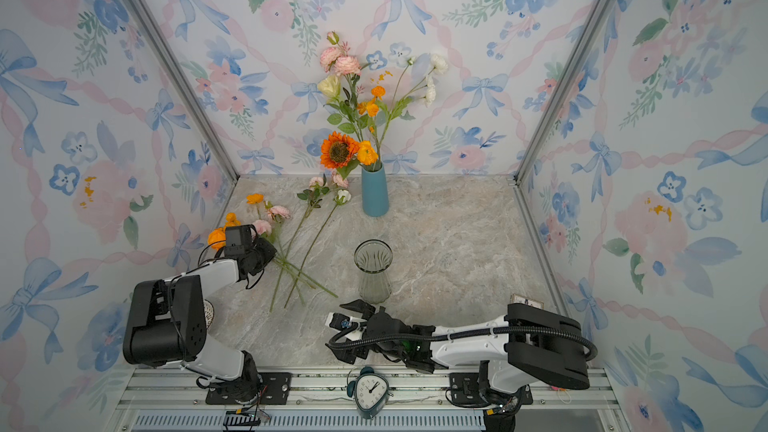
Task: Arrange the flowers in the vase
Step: 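Close the left gripper around an orange rose stem in the flower pile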
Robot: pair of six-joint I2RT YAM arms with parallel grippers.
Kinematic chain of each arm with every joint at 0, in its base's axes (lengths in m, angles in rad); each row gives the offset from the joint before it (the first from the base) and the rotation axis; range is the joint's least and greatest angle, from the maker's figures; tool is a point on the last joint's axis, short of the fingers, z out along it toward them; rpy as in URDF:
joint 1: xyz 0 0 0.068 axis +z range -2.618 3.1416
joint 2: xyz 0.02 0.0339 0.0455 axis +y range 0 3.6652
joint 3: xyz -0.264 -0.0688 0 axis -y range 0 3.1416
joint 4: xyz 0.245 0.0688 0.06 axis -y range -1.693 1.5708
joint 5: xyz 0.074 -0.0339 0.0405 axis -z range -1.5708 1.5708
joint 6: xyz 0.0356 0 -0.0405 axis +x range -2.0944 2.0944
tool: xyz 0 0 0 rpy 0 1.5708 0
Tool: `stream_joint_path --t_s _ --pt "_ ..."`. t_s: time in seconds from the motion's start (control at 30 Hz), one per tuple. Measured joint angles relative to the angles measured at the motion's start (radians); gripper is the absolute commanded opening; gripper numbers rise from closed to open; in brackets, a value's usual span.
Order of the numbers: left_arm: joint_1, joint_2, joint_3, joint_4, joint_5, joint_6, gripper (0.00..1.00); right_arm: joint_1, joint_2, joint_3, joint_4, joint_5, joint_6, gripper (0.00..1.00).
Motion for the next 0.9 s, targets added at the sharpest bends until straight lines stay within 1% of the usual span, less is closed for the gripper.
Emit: stream_joint_path --t_s 0.57,0.9 --pt "-0.001 0.016 0.0 0.023 -0.002 -0.005 0.18 0.0 0.016 0.016 -0.01 -0.004 0.0 0.97" --pt "-0.002 -0.02 -0.068 0.053 -0.002 -0.008 0.17 0.0 0.03 0.018 -0.017 -0.011 0.0 0.97"
